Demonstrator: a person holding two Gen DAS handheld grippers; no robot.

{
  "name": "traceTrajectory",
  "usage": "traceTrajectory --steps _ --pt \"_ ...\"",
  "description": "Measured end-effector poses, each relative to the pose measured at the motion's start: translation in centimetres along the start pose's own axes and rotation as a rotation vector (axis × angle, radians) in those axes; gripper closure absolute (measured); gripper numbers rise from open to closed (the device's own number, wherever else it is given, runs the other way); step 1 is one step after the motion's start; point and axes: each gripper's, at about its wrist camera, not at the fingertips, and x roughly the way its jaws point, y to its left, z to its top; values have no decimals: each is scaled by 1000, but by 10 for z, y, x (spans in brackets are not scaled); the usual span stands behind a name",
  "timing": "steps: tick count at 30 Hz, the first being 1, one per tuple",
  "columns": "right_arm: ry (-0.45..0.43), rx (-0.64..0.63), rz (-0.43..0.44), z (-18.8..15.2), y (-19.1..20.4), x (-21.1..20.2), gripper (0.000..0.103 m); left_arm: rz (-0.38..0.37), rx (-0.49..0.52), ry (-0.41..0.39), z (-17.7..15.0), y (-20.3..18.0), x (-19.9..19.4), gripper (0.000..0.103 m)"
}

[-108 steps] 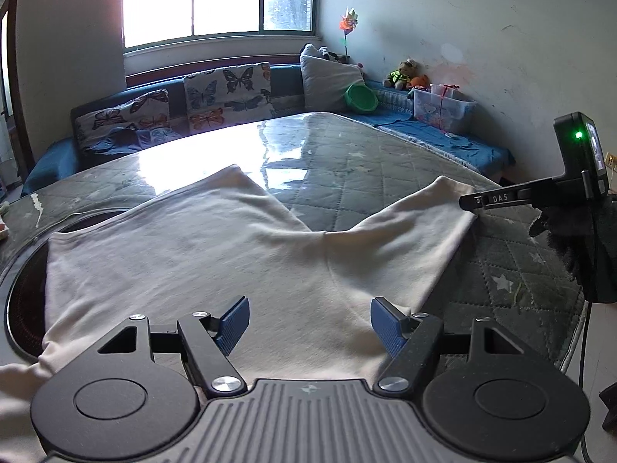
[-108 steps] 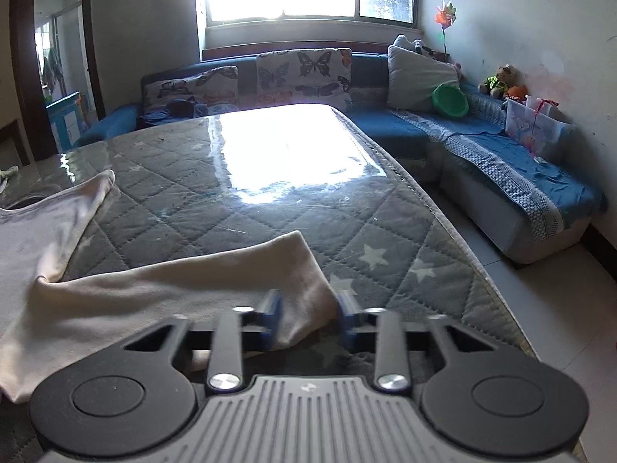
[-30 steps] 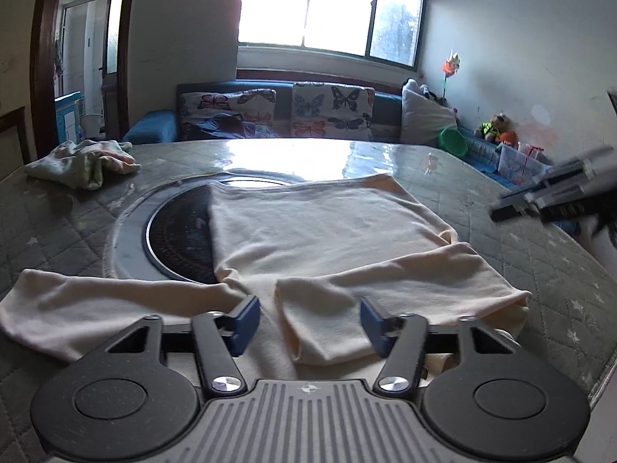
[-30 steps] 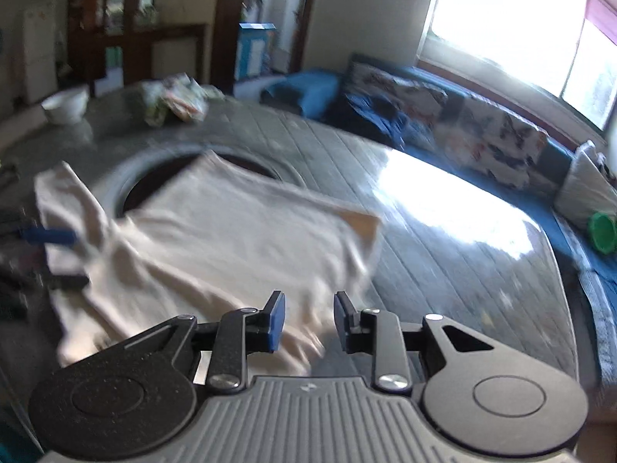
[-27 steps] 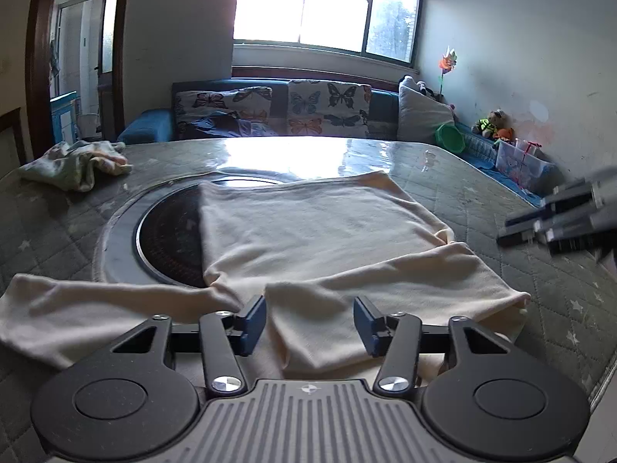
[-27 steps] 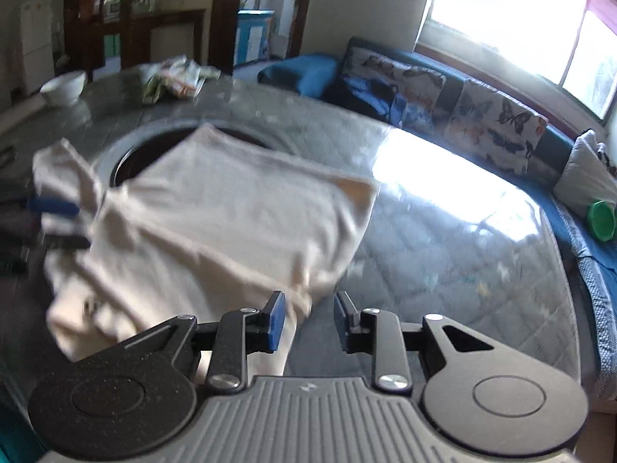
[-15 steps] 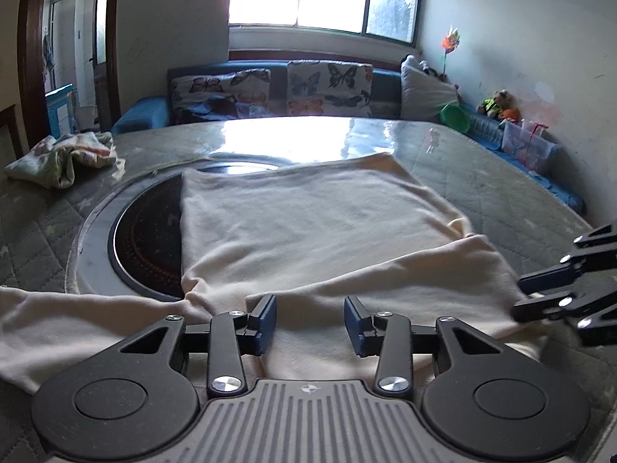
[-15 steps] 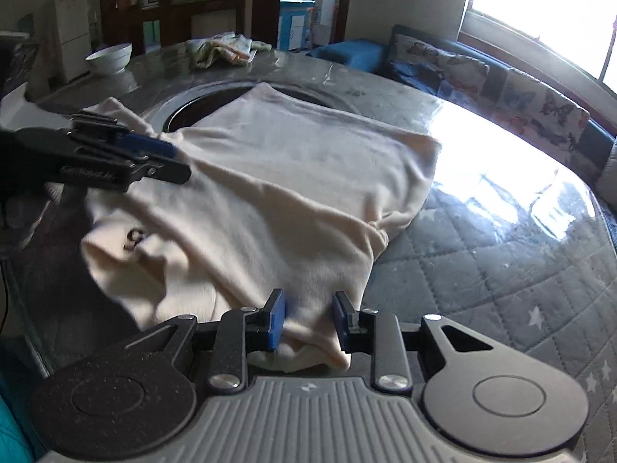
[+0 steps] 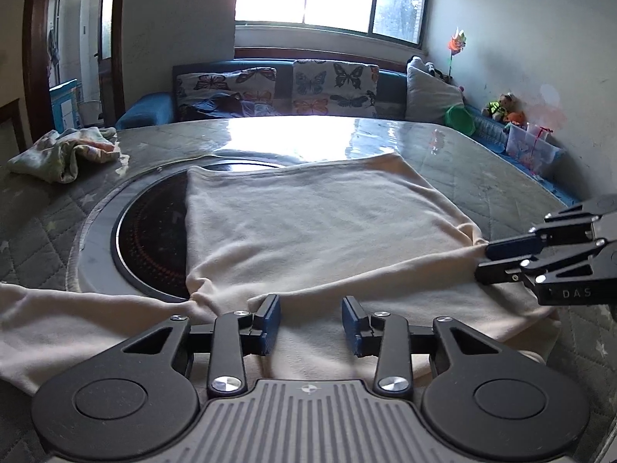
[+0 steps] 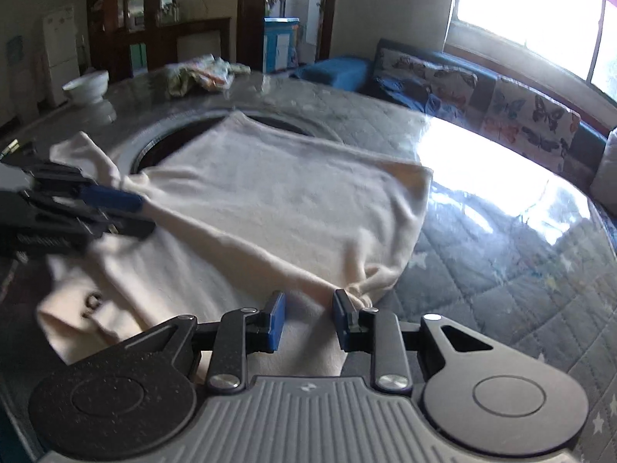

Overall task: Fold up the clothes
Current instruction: 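Lay the held sleeve across the sweatshirt body and open the right gripper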

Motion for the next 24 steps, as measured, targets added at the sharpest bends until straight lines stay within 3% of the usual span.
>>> traceTrajectory --steps 8,14,24 --pt "-22 18 2 7 3 3 78 18 -8 -3 0 1 1 64" --pt "-33 3 14 9 17 -1 76 28 -40 -40 1 17 -20 61" --pt "-57 -90 160 21 81 5 76 189 -180 -78 -4 78 -52 55"
